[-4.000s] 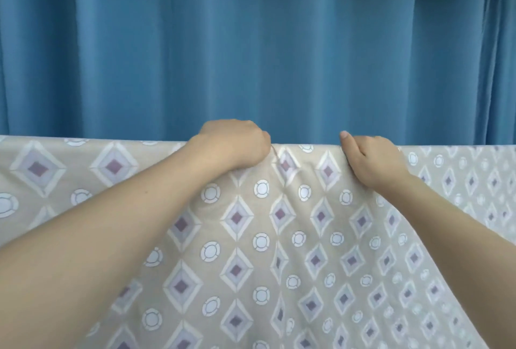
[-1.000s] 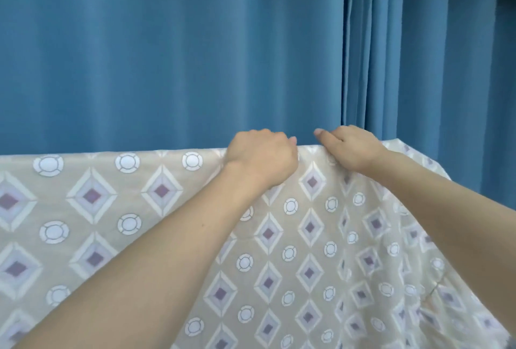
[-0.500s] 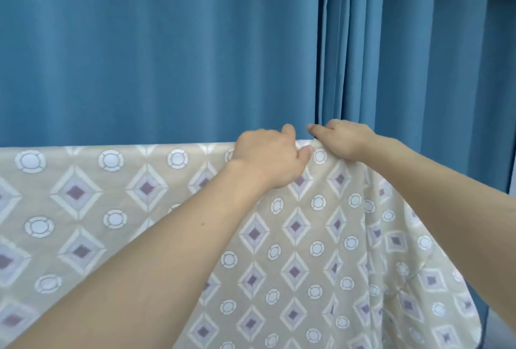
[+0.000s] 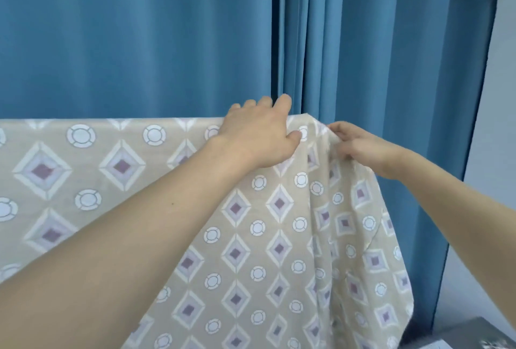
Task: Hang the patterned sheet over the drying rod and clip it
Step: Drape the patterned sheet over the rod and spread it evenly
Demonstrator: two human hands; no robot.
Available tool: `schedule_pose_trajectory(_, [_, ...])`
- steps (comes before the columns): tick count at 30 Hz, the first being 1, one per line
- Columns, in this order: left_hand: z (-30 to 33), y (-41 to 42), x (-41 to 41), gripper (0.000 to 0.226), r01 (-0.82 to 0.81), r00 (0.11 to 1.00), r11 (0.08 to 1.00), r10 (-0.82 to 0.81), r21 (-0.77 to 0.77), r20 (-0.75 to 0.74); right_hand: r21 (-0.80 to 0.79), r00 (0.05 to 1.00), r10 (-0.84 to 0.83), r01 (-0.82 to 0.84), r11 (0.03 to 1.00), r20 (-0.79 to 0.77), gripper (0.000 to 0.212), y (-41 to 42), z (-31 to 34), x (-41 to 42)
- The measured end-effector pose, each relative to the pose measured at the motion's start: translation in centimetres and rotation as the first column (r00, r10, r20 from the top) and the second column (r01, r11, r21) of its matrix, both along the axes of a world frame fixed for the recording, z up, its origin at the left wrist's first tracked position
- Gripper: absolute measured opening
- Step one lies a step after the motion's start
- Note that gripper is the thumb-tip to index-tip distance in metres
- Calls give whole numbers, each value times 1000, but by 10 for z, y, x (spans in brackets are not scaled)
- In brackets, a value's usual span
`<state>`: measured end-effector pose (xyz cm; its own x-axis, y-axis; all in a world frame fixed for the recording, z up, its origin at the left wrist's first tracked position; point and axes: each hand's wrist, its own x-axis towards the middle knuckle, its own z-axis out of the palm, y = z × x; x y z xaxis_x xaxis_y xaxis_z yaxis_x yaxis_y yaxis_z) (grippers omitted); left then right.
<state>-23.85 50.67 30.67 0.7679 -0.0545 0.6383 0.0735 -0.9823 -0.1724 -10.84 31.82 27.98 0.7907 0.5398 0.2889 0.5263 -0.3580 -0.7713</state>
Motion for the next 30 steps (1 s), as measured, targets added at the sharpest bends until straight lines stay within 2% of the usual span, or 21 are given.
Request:
schedule_pose_trajectory(1, [0, -9, 7, 50, 7, 1000, 1000, -7, -6, 8, -58, 1000, 2, 0, 998, 27, 39, -1, 1, 3])
schedule_pose_trajectory(4, [-2, -34, 33, 47, 17, 1000, 1000, -17, 20, 9, -340, 957, -56, 156, 927, 285, 18, -5, 2, 18])
schedule_pose_trajectory(5, [-4, -41, 41, 45, 14, 1000, 1000, -14, 28, -3, -348, 954, -58, 163, 923, 293, 16, -10, 0, 25])
schedule_pose_trajectory(6, [-5, -47, 48, 43, 7, 1000, 999, -7, 32, -10, -298, 973, -30, 100, 949, 228, 21, -16, -3, 31])
schedule_pose_trajectory(8, [-9, -53, 62, 39, -23, 1000, 998, 22, 50, 12, -102, 997, 80, -79, 992, 0, 41, -31, -10, 42])
schedule_pose_trajectory(10, [-16, -57, 74, 31, -57, 995, 992, 47, 115, 88, 69, 957, 231, -222, 973, -175, 59, -44, -16, 52])
schedule_pose_trajectory(11, [-19, -59, 81, 26, -63, 991, 987, 44, 146, 129, 80, 925, 309, -298, 951, -219, 59, -50, -19, 56])
schedule_pose_trajectory(13, [-22, -64, 89, 18, -50, 983, 985, 19, 165, 181, -42, 877, 387, -415, 909, -285, 53, -58, -27, 59])
schedule_pose_trajectory(14, [-22, -66, 91, 14, -40, 981, 986, 8, 162, 193, -131, 871, 373, -431, 893, -321, 49, -61, -32, 62])
schedule_pose_trajectory(17, [-19, -74, 95, 8, -34, 981, 989, 6, 144, 196, -373, 913, 206, -339, 863, -353, 30, -69, -47, 75])
schedule_pose_trajectory(18, [-17, -77, 95, 9, -43, 979, 992, 18, 122, 204, -417, 938, 152, -279, 865, -313, 23, -71, -49, 79])
schedule_pose_trajectory(20, [-11, -85, 95, 12, -75, 959, 996, 58, 49, 278, -402, 997, 44, -66, 913, -62, 11, -73, -44, 85])
schedule_pose_trajectory(21, [-7, -89, 96, 15, -104, 938, 994, 94, 14, 333, -307, 992, -44, 78, 949, 119, 16, -72, -40, 88])
schedule_pose_trajectory(22, [-4, -94, 96, 19, -141, 914, 990, 136, -16, 383, -146, 947, -148, 196, 970, 284, 23, -71, -37, 92])
schedule_pose_trajectory(23, [-2, -98, 96, 24, -178, 892, 983, 178, -38, 415, 30, 894, -241, 248, 968, 378, 28, -70, -34, 96])
schedule_pose_trajectory(24, [1, -101, 97, 26, -218, 882, 975, 217, -47, 418, 150, 870, -287, 246, 958, 401, 29, -69, -33, 100])
schedule_pose_trajectory(25, [2, -104, 97, 27, -258, 888, 965, 253, -39, 384, 169, 887, -266, 216, 962, 377, 26, -68, -33, 103])
schedule_pose_trajectory(26, [3, -106, 98, 25, -295, 907, 955, 284, -12, 311, 96, 930, -173, 149, 984, 324, 19, -67, -36, 105])
schedule_pose_trajectory(27, [2, -108, 99, 23, -318, 928, 948, 306, 27, 214, -51, 969, -52, 66, 996, 240, 10, -67, -39, 105])
schedule_pose_trajectory(28, [-1, -110, 100, 22, -328, 941, 943, 320, 63, 108, -253, 990, 37, -1, 967, 136, 7, -66, -44, 103])
schedule_pose_trajectory(30, [-8, -115, 102, 24, -318, 944, 941, 326, 114, -58, -615, 996, 86, -90, 783, -35, 9, -65, -61, 95])
